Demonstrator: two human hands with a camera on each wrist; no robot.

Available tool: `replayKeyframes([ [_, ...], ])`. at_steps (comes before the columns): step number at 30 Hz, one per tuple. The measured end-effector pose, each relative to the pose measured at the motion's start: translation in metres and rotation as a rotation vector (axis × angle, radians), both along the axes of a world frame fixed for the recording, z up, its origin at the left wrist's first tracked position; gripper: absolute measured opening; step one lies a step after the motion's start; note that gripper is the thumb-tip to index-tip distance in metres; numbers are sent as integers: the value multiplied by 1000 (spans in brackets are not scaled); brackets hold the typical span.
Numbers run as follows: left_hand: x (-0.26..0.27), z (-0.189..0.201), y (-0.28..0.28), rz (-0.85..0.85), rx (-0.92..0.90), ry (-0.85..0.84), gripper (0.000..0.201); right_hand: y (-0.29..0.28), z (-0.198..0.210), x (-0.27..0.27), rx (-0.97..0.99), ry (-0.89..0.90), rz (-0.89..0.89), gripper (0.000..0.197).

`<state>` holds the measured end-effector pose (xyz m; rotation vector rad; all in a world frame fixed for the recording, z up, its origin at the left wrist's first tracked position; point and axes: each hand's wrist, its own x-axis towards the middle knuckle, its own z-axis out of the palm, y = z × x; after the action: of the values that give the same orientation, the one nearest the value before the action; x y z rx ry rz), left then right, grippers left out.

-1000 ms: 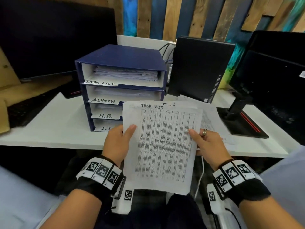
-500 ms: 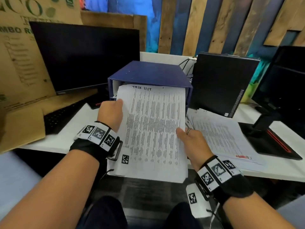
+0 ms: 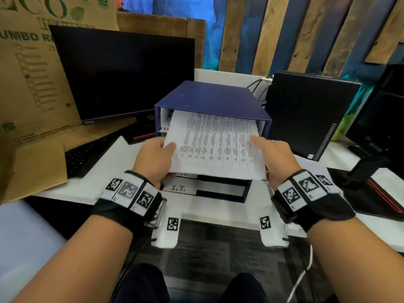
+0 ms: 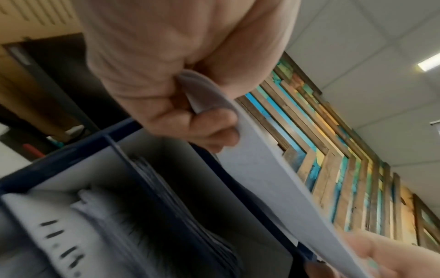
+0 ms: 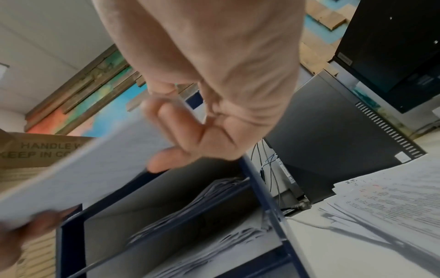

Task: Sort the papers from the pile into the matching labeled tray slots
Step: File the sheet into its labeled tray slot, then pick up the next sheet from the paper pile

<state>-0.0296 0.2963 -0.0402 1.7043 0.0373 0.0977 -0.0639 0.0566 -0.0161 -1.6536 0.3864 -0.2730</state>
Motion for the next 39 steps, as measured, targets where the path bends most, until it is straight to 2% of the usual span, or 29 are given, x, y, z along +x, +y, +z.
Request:
replayKeyframes([
  [2, 10, 11, -8, 64, 40, -92, 24, -2, -4, -10, -10, 96, 66, 15],
  [5, 20, 26, -17, 157, 72, -189, 33, 0, -8, -11, 65, 72, 52, 14],
  [8, 21, 30, -23, 228, -115, -144, 24, 10, -2, 1, 175, -2, -50, 23],
  [10, 12, 28, -26, 283, -198, -201, 13, 20, 5, 11, 249, -61, -88, 25],
  [13, 8, 21, -27, 322, -211, -319, 19, 34, 12, 29, 349, -105, -145, 19],
  [15, 13, 17, -26, 298, -48, -411, 20, 42, 16, 38, 386, -132, -149, 15],
  [19, 18, 18, -31, 209, 438, -554, 29, 47, 15, 42, 428, -228, -110, 12],
  [20, 20, 19, -34, 158, 548, -574, 32, 47, 13, 39, 419, -255, -103, 11],
  [22, 26, 19, -43, 37, 817, -609, 36, 45, 9, 33, 367, -297, -90, 20],
  [24, 32, 18, -55, -39, 1089, -630, 32, 41, 5, 25, 269, -326, -47, 21],
  [27, 43, 20, -70, -117, 1224, -569, 37, 34, 4, 13, 148, -303, -1, 13],
  [29, 49, 23, -77, -155, 1237, -523, 45, 26, 5, 8, 132, -269, 4, 17],
  [31, 43, 27, -83, -118, 1166, -519, 37, 15, 5, 1, 107, -250, 28, 14],
  [33, 29, 29, -91, -24, 991, -596, 25, 0, 0, -4, 32, -221, 26, 11],
  [35, 11, 28, -102, 2, 832, -642, 24, -17, -12, -2, -53, -160, -35, 12],
  [39, -8, 11, -138, -160, 727, -690, 21, -54, -51, 4, -304, -3, -240, 19],
])
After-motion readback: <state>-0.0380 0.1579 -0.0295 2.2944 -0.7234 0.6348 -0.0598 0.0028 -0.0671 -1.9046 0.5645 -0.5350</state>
